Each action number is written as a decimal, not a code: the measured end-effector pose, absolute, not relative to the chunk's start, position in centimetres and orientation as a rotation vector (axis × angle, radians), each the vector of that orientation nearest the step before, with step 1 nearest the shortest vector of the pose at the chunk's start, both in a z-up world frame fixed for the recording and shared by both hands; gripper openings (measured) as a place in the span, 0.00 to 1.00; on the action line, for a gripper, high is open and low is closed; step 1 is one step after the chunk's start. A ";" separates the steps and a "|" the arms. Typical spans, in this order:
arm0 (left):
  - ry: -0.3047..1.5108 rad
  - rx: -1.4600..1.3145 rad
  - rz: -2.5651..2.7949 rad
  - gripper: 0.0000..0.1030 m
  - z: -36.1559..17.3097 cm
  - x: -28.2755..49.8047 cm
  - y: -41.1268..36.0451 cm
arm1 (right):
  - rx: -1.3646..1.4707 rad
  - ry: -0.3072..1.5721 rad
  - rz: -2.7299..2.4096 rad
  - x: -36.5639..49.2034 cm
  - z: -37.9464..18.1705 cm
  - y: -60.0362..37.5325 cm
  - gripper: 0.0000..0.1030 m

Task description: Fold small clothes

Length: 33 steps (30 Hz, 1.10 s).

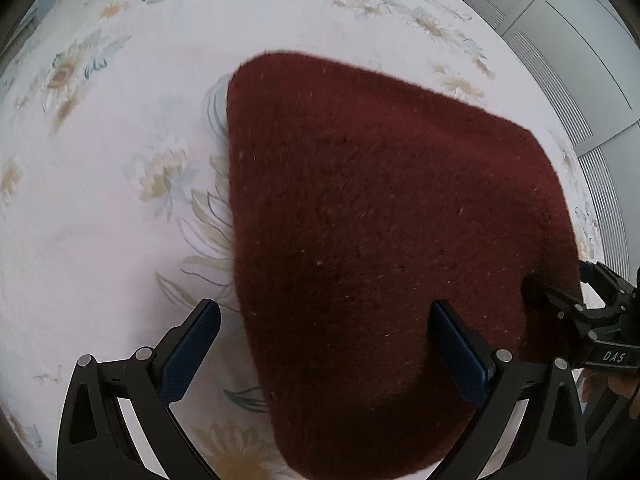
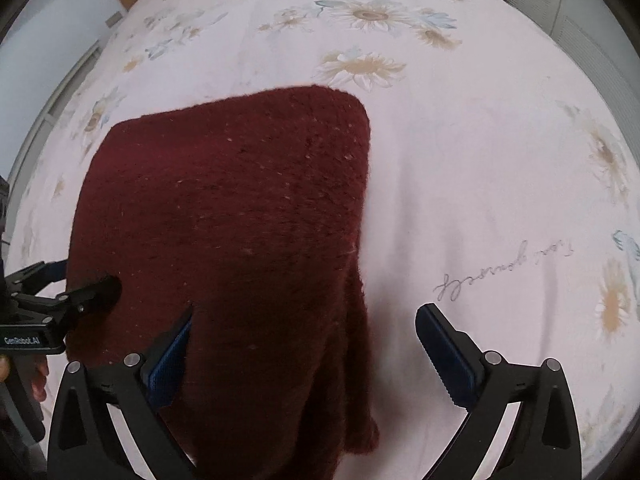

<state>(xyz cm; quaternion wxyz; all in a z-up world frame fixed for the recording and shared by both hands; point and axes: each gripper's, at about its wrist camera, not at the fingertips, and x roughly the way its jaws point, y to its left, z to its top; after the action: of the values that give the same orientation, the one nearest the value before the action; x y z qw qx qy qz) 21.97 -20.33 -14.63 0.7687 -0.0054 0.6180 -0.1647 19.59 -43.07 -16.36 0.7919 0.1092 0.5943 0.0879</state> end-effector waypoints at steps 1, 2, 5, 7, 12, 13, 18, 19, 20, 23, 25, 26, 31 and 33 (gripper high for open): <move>1.341 -0.015 -0.358 0.99 -15.0 21.9 -20.3 | 0.260 1.282 0.200 19.6 -16.8 -43.3 0.99; 1.340 -0.022 -0.355 0.99 -15.2 21.7 -20.2 | 0.296 1.283 0.212 19.5 -17.3 -43.6 0.99; 1.314 -0.018 -0.350 1.00 -15.5 21.4 -20.1 | 0.370 1.299 0.220 19.3 -18.3 -44.1 0.99; 1.302 0.004 -0.356 1.00 -15.7 21.3 -20.3 | 0.407 1.299 0.226 19.2 -18.6 -44.2 0.98; 1.292 0.003 -0.382 1.00 -16.1 21.3 -20.4 | 0.446 1.284 0.266 18.8 -18.4 -43.7 0.73; 1.289 0.003 -0.385 1.00 -16.2 21.3 -20.3 | 0.448 1.291 0.263 18.9 -18.3 -43.5 0.72; 1.292 -0.037 -0.418 0.81 -16.3 21.2 -20.3 | 0.440 1.306 0.250 19.1 -17.6 -42.9 0.56; 1.288 -0.032 -0.417 0.77 -16.1 21.2 -20.5 | 0.425 1.301 0.241 19.1 -17.3 -42.6 0.54; 1.283 -0.026 -0.424 0.72 -16.0 21.1 -20.7 | 0.411 1.294 0.234 19.0 -17.0 -42.3 0.50; 1.274 -0.037 -0.449 0.57 -15.4 21.0 -20.6 | 0.368 1.272 0.216 18.9 -15.8 -41.5 0.43; 1.267 -0.035 -0.462 0.51 -14.7 20.8 -20.4 | 0.354 1.247 0.210 18.6 -14.6 -41.4 0.40; 1.258 -0.031 -0.470 0.48 -14.0 20.9 -20.1 | 0.349 1.231 0.211 18.5 -13.8 -41.3 0.39; 1.182 -0.013 -0.511 0.46 -9.8 20.4 -18.6 | 0.314 1.151 0.247 18.2 -9.1 -39.5 0.39; 1.155 -0.017 -0.518 0.46 -8.0 20.0 -17.1 | 0.302 1.126 0.270 18.3 -7.5 -38.0 0.39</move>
<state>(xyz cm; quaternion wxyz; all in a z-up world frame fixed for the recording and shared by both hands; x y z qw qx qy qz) 20.00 -17.08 -8.01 0.8064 -0.0082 0.5395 -0.2419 18.29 -38.03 -7.47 0.8262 0.1422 0.5301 0.1272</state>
